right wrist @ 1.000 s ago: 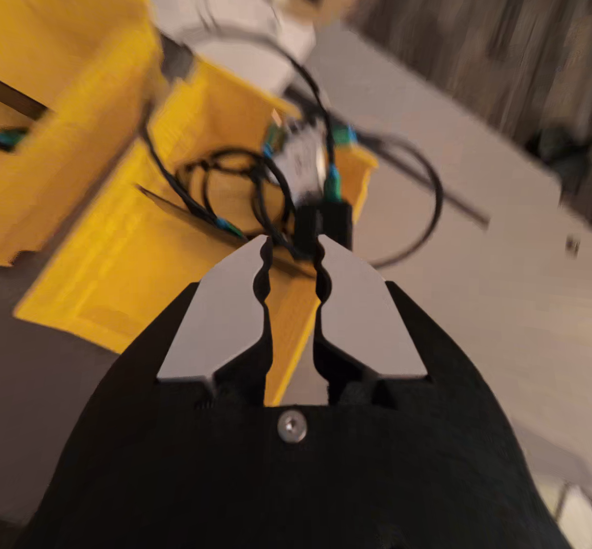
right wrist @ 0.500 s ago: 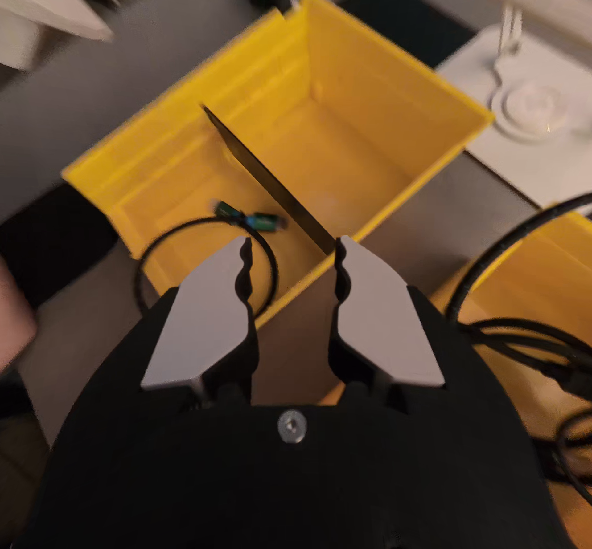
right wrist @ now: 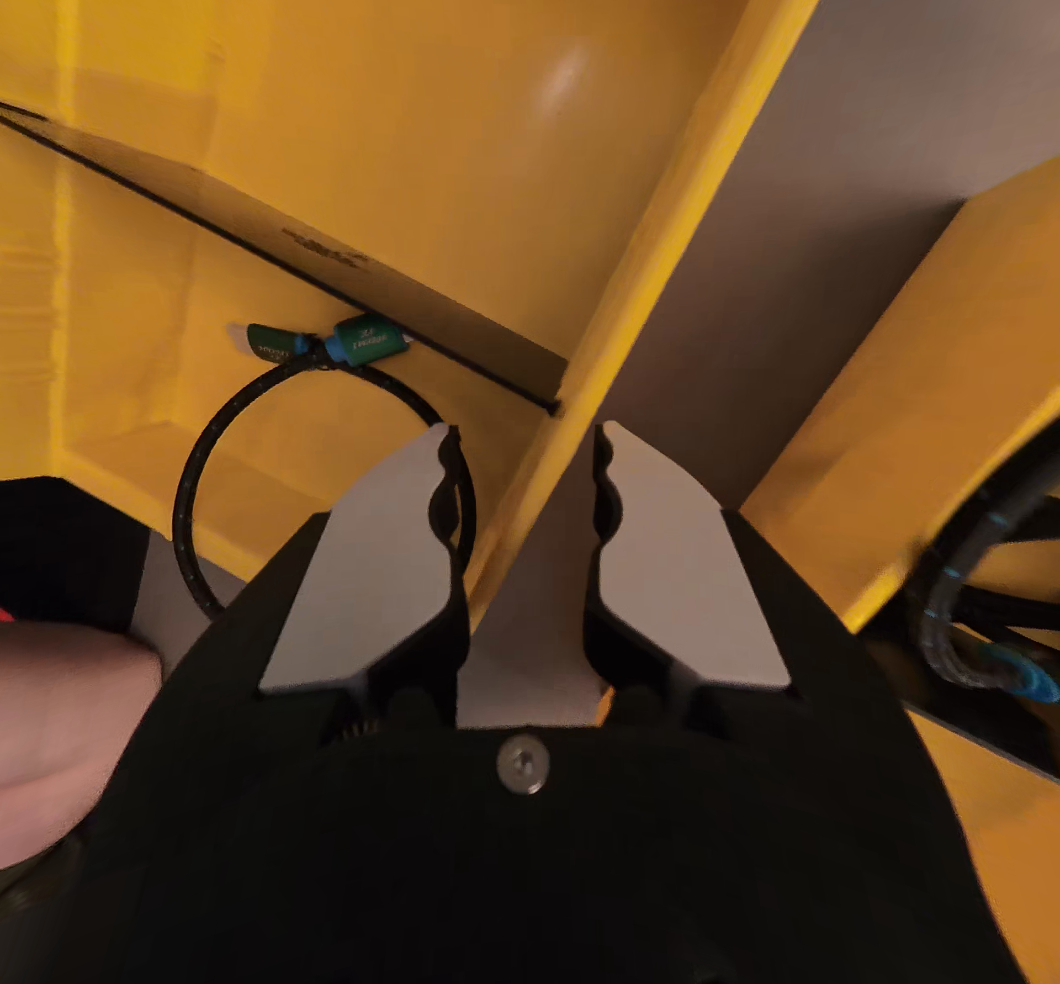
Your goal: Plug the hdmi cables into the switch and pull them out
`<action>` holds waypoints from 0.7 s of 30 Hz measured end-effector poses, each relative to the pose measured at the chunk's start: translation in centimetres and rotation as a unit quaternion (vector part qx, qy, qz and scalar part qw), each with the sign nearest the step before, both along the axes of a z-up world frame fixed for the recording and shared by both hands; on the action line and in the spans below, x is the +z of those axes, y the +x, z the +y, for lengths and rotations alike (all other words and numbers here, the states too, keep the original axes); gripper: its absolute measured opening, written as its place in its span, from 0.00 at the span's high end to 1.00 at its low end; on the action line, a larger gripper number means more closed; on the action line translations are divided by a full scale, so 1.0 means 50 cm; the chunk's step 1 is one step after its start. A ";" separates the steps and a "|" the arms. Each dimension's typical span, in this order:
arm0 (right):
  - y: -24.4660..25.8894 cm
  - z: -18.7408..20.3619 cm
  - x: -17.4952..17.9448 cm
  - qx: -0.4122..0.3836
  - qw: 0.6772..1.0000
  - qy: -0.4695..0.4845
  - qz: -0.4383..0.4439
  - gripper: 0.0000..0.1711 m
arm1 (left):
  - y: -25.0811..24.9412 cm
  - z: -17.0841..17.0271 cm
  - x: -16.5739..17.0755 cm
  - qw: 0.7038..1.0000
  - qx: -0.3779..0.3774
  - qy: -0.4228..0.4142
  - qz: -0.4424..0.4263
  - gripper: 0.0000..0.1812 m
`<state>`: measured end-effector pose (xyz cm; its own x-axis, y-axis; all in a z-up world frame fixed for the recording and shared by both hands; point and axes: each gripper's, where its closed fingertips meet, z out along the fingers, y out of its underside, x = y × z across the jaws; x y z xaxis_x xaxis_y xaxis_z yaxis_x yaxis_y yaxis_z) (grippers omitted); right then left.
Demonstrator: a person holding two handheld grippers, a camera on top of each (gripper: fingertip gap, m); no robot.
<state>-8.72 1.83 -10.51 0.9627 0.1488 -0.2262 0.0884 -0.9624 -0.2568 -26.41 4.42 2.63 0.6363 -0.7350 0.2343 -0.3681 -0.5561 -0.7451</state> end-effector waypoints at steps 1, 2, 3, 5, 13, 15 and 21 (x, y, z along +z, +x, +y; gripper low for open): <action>-0.001 -0.001 -0.011 -0.004 1.000 -0.008 -0.007 0.75 | -0.001 -0.001 0.002 1.000 0.000 0.000 -0.003 0.78; -0.003 -0.004 -0.022 -0.007 1.000 -0.019 -0.010 0.77 | -0.002 -0.001 0.004 1.000 0.001 0.001 -0.006 0.78; -0.008 -0.007 -0.032 -0.010 0.999 -0.029 -0.010 0.79 | -0.003 -0.001 0.007 1.000 0.002 0.002 -0.009 0.78; -0.021 -0.017 -0.055 -0.009 0.998 -0.058 -0.010 0.81 | -0.004 -0.002 0.011 1.000 0.002 0.000 -0.017 0.78; 0.007 -0.002 -0.071 0.008 0.994 -0.096 -0.045 0.95 | -0.002 -0.009 0.027 0.999 -0.002 -0.002 -0.044 0.79; 0.011 -0.002 -0.066 0.026 0.993 -0.106 -0.052 0.96 | -0.002 -0.026 0.047 0.997 -0.012 -0.010 -0.076 0.79; -0.010 -0.015 -0.006 0.061 0.989 -0.134 -0.025 0.97 | -0.030 -0.089 0.172 0.977 -0.022 0.038 -0.208 0.82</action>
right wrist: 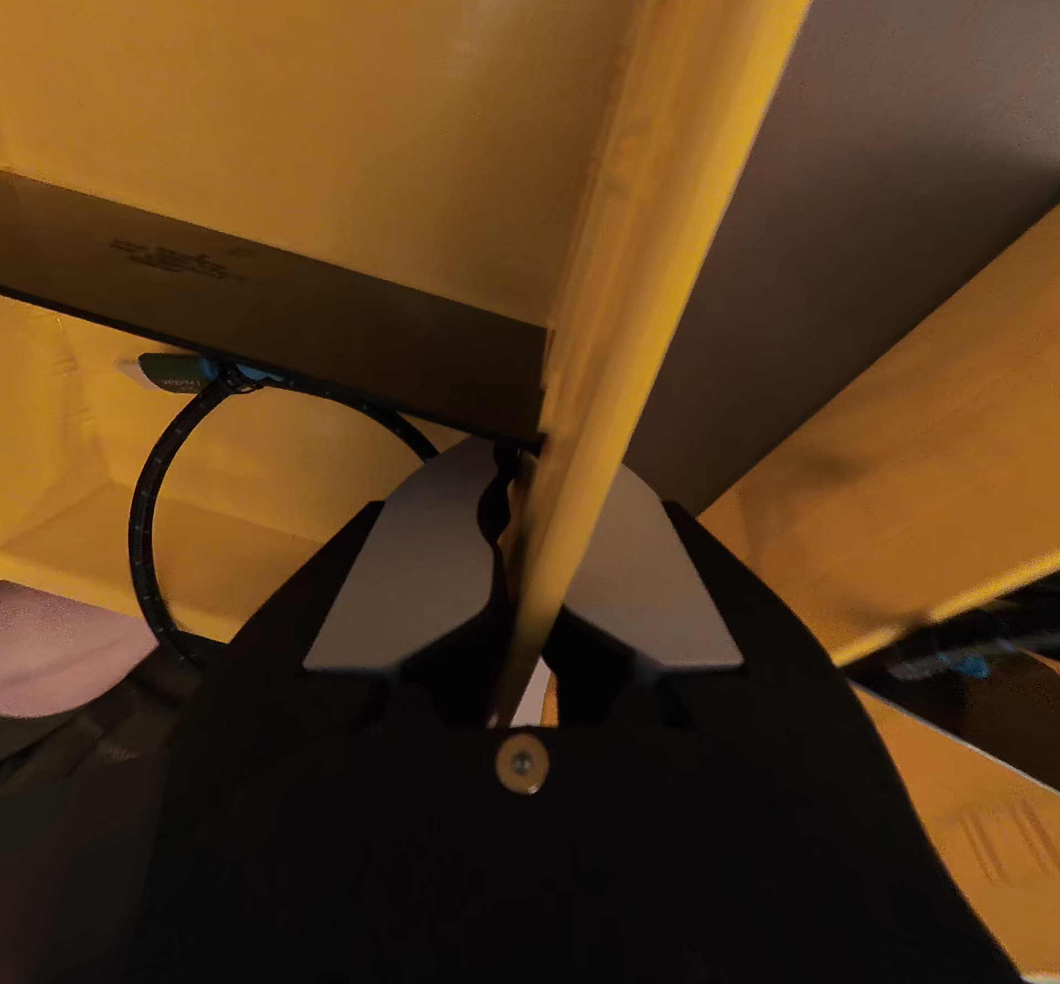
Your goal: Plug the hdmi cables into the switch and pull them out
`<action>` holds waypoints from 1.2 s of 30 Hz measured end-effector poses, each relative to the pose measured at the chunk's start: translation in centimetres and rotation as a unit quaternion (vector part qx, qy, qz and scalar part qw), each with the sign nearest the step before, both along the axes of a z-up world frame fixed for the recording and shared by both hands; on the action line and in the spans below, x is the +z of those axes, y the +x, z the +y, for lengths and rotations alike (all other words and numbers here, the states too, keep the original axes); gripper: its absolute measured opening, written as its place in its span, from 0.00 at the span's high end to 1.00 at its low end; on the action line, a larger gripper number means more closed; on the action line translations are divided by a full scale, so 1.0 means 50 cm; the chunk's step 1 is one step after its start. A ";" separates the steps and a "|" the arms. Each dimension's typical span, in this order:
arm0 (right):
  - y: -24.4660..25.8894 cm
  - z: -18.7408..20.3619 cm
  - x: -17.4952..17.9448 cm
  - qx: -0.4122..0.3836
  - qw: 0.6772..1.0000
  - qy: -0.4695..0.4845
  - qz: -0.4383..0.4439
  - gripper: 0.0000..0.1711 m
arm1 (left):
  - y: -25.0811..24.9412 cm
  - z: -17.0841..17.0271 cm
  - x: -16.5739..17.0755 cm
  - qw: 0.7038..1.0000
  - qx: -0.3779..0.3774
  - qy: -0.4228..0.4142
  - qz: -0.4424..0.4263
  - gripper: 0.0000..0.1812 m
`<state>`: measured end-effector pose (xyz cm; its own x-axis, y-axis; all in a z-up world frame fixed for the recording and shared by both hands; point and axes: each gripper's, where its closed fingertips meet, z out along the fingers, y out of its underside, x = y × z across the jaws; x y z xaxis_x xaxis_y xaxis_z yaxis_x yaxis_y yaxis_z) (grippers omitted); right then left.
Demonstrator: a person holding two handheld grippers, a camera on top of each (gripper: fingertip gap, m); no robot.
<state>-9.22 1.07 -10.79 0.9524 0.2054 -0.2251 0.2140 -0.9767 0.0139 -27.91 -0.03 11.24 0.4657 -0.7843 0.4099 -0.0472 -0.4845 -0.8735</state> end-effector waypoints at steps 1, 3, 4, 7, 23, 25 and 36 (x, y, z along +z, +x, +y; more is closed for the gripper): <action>0.001 0.000 0.020 0.008 1.000 0.005 0.004 0.97 | -0.010 -0.006 0.016 1.000 0.010 0.014 -0.011 0.82; 0.015 -0.003 0.068 0.019 1.000 0.014 0.015 0.97 | -0.027 -0.020 0.045 0.998 0.024 0.037 -0.037 0.81; 0.029 -0.006 0.095 0.023 0.999 0.020 0.022 0.97 | -0.034 -0.027 0.058 0.997 0.028 0.043 -0.053 0.80; 0.100 -0.031 0.189 0.016 0.998 0.031 0.046 0.97 | -0.051 -0.047 0.069 0.996 0.029 0.033 -0.078 0.78; 0.776 -0.358 0.305 -0.300 0.937 0.158 0.084 0.97 | 0.180 -0.112 -0.094 0.974 -0.133 -0.051 0.174 0.71; 0.811 -0.394 0.263 -0.315 0.930 0.161 0.100 0.97 | 0.242 -0.140 -0.124 0.957 -0.186 -0.053 0.216 0.77; 0.910 -0.482 0.073 -0.329 0.935 0.129 0.035 0.97 | 0.477 -0.092 -0.278 0.940 -0.206 -0.074 0.262 0.77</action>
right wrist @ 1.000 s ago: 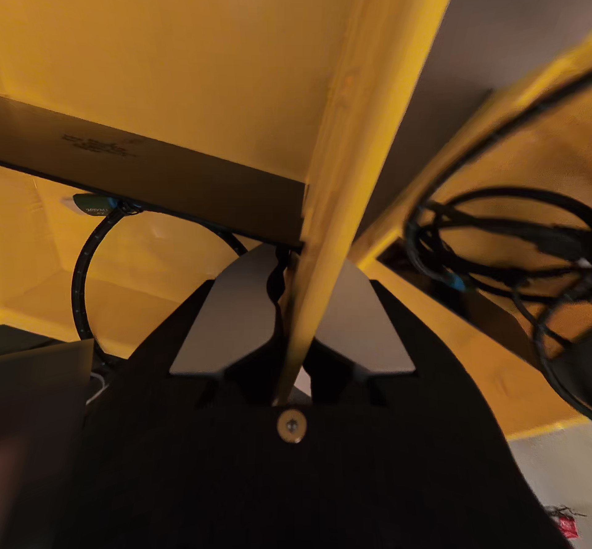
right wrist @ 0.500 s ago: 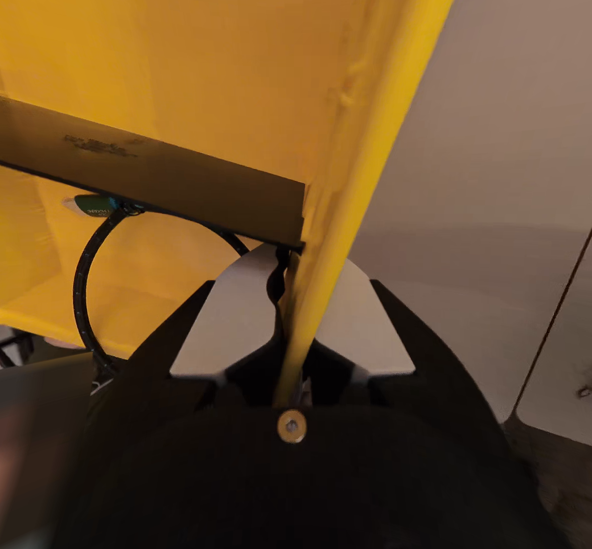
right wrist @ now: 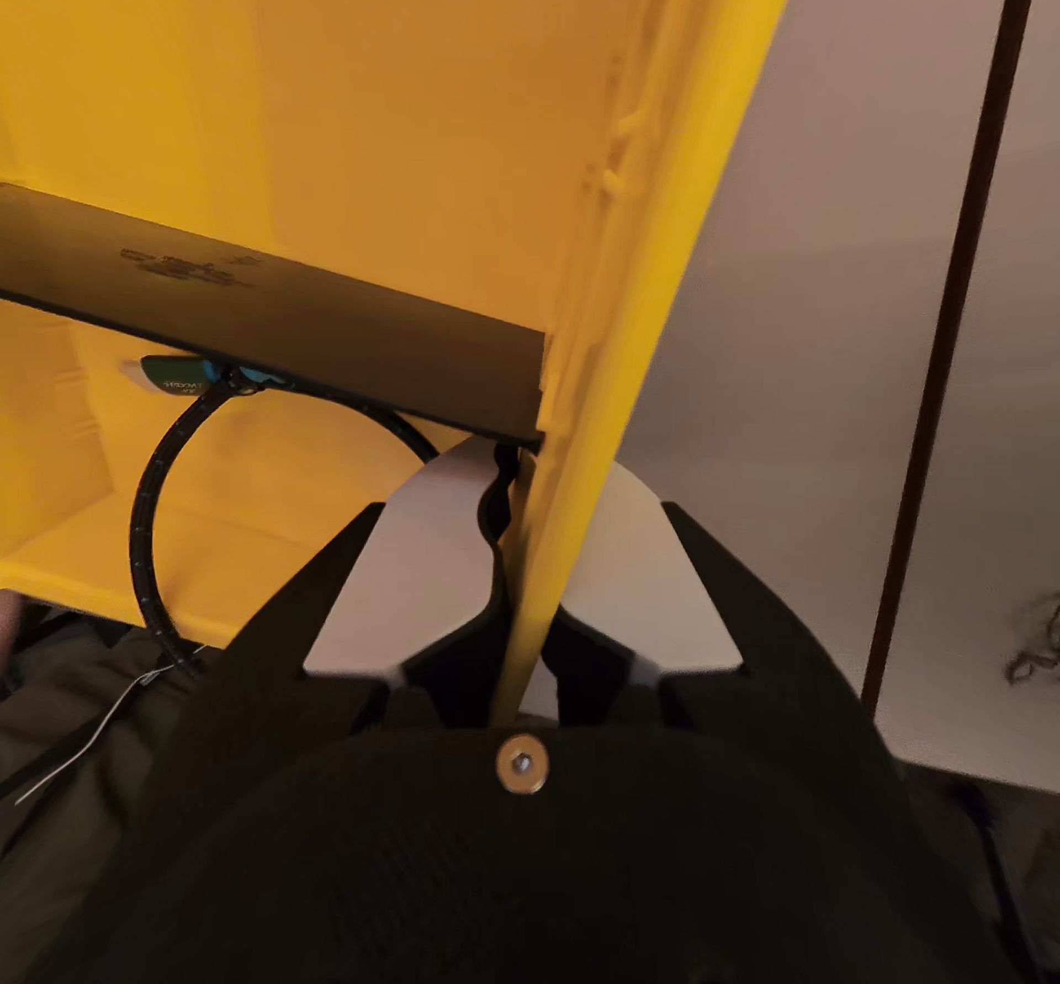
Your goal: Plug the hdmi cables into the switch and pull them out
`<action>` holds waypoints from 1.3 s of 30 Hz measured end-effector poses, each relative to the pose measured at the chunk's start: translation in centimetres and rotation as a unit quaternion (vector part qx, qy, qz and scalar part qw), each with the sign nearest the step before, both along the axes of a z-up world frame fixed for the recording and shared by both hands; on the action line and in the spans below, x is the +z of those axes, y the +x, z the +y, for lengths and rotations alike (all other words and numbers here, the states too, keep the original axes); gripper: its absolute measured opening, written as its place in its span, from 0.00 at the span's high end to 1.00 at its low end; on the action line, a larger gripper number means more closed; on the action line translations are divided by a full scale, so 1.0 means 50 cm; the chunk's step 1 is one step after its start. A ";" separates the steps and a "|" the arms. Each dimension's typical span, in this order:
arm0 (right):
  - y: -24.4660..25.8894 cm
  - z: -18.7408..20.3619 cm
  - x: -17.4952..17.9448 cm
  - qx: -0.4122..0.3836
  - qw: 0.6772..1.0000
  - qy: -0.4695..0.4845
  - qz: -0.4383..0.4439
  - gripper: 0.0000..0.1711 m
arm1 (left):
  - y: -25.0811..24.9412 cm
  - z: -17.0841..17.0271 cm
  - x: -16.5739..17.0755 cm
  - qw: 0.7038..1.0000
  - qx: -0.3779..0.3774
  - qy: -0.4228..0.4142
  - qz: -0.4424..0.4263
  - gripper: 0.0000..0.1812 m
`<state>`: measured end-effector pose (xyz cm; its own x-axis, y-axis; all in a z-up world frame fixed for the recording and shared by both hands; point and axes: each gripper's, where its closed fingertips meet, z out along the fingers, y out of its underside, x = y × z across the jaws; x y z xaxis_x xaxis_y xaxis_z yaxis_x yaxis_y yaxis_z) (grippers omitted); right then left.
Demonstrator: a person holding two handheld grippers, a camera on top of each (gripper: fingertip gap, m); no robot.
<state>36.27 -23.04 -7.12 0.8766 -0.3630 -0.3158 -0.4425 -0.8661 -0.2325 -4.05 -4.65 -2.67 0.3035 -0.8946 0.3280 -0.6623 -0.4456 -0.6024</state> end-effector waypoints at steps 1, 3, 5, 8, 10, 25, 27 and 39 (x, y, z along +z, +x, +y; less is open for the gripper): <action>0.002 0.004 -0.003 0.001 1.000 0.012 0.001 0.97 | 0.008 0.001 -0.009 1.000 0.001 -0.003 0.000 0.77; 0.004 0.007 0.000 0.003 0.999 0.037 -0.004 0.97 | 0.024 -0.003 -0.016 1.000 -0.002 -0.017 -0.014 0.76; 0.008 0.008 0.006 0.000 0.998 0.061 -0.013 0.97 | 0.033 -0.010 -0.024 0.999 -0.003 -0.039 -0.024 0.76; 0.012 0.009 0.012 -0.016 0.994 0.106 -0.021 0.97 | 0.044 -0.035 -0.034 0.995 -0.015 -0.091 -0.042 0.75; 0.016 0.005 0.011 -0.021 0.992 0.120 -0.018 0.97 | 0.053 -0.046 -0.038 0.990 -0.022 -0.127 -0.052 0.75; 0.045 -0.036 -0.125 0.029 1.000 0.008 0.010 0.96 | 0.070 -0.039 -0.091 0.945 0.071 -0.260 0.187 0.76; 0.044 -0.036 -0.133 0.031 0.999 -0.003 0.014 0.97 | 0.070 -0.036 -0.109 0.942 0.073 -0.238 0.224 0.77; 0.046 -0.019 -0.139 0.035 0.999 -0.006 0.025 0.96 | 0.047 -0.036 -0.156 0.915 0.071 -0.234 0.320 0.88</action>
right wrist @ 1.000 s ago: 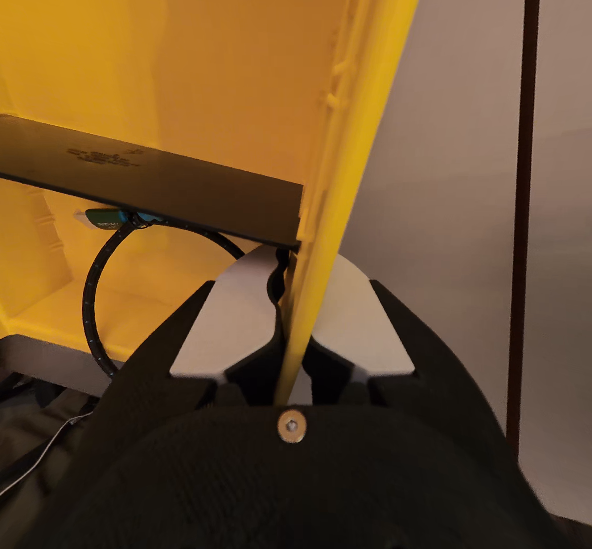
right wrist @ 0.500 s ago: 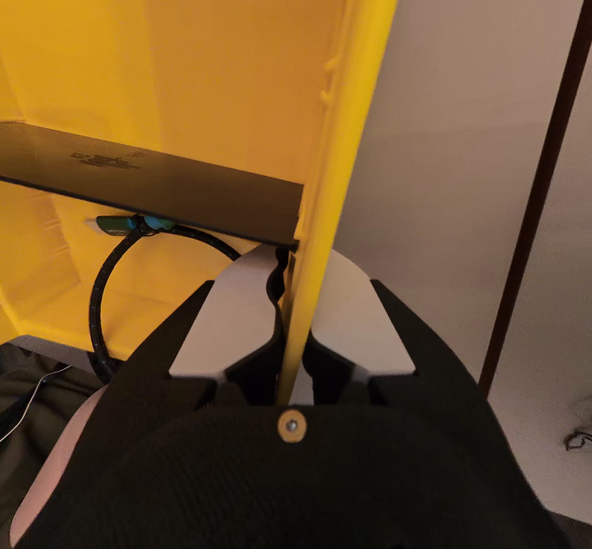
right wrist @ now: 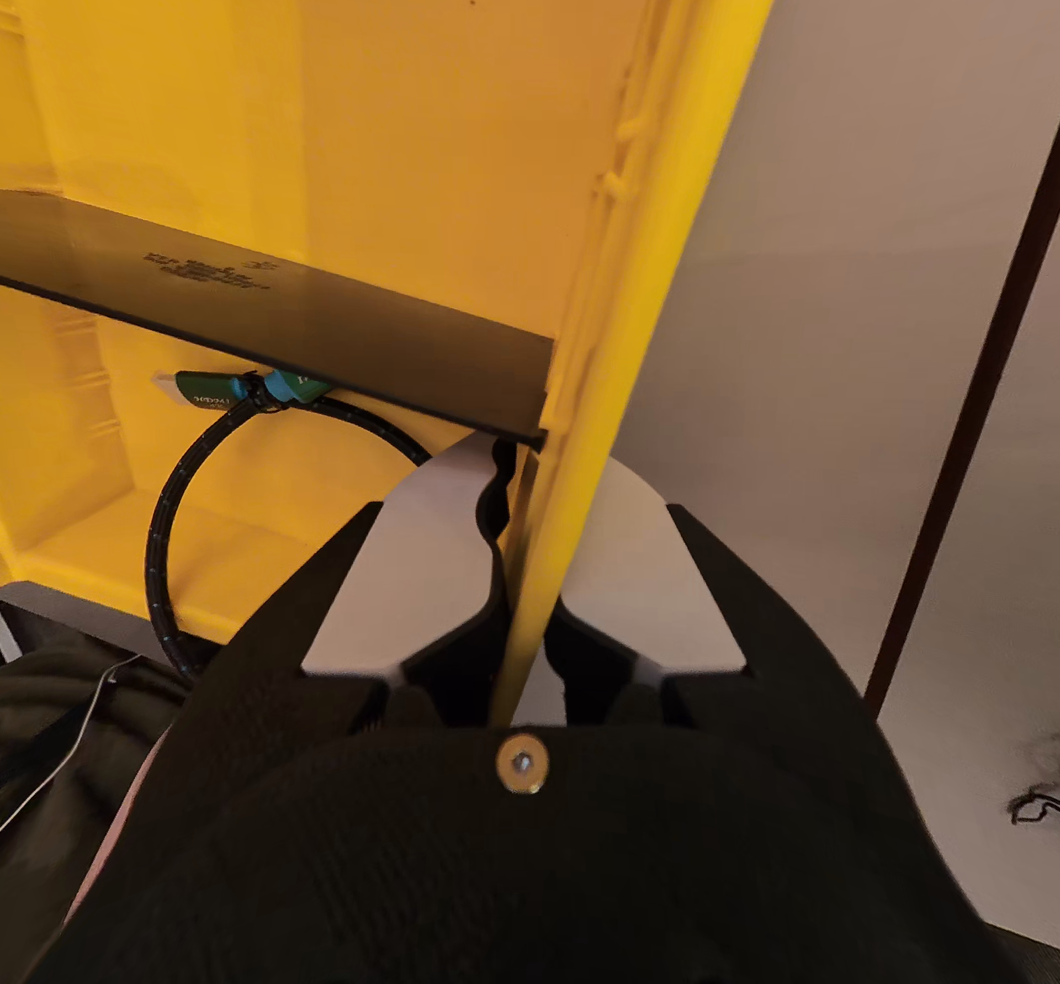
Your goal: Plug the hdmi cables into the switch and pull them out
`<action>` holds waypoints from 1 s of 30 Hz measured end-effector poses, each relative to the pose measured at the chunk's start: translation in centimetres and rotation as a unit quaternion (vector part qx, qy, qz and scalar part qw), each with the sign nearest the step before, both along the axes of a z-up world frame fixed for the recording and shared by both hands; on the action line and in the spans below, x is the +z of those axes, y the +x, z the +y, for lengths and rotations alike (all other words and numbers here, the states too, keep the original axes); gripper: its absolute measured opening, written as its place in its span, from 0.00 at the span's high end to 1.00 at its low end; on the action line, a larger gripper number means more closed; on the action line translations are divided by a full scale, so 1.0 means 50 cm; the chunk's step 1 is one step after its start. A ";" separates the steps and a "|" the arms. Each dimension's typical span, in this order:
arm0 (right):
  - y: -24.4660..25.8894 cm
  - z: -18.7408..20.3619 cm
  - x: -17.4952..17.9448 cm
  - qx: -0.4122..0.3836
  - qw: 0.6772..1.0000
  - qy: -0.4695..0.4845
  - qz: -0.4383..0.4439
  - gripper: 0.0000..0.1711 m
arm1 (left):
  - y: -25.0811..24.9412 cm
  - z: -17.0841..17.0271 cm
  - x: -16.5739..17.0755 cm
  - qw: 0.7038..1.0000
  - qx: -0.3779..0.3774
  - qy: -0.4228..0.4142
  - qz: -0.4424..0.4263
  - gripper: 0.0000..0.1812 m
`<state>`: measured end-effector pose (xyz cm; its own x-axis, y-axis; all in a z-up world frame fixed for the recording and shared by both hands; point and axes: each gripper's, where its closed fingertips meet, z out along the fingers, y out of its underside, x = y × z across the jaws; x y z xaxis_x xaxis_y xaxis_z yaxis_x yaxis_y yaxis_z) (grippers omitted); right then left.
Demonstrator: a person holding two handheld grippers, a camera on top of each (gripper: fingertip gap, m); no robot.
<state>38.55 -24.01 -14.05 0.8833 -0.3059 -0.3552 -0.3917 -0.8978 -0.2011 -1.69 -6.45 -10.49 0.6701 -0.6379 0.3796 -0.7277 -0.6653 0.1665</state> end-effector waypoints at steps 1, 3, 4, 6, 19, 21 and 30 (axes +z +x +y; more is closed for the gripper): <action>0.000 0.000 -0.002 0.001 1.000 -0.003 0.000 0.96 | -0.006 0.008 0.003 1.000 0.001 0.002 -0.005 0.90; -0.001 0.000 -0.005 0.001 1.000 -0.012 -0.001 0.96 | -0.020 0.028 0.009 1.000 0.003 0.003 -0.015 0.93; -0.001 0.001 -0.007 0.003 1.000 -0.015 -0.006 0.96 | -0.031 0.042 0.009 1.000 -0.004 0.012 -0.014 0.93; -0.004 0.003 -0.009 0.009 1.000 -0.025 -0.012 0.95 | -0.055 0.066 0.008 1.000 -0.018 0.022 -0.010 0.94; -0.033 0.041 -0.008 0.042 0.998 -0.047 -0.029 0.94 | -0.201 0.146 0.011 0.997 0.019 0.069 -0.031 0.94; -0.036 0.047 -0.008 0.045 0.997 -0.053 -0.034 0.94 | -0.234 0.156 0.011 0.996 0.025 0.078 -0.025 0.94; -0.069 0.104 -0.008 0.071 0.993 -0.081 -0.056 0.94 | -0.376 0.184 0.014 0.990 0.099 0.094 -0.045 0.94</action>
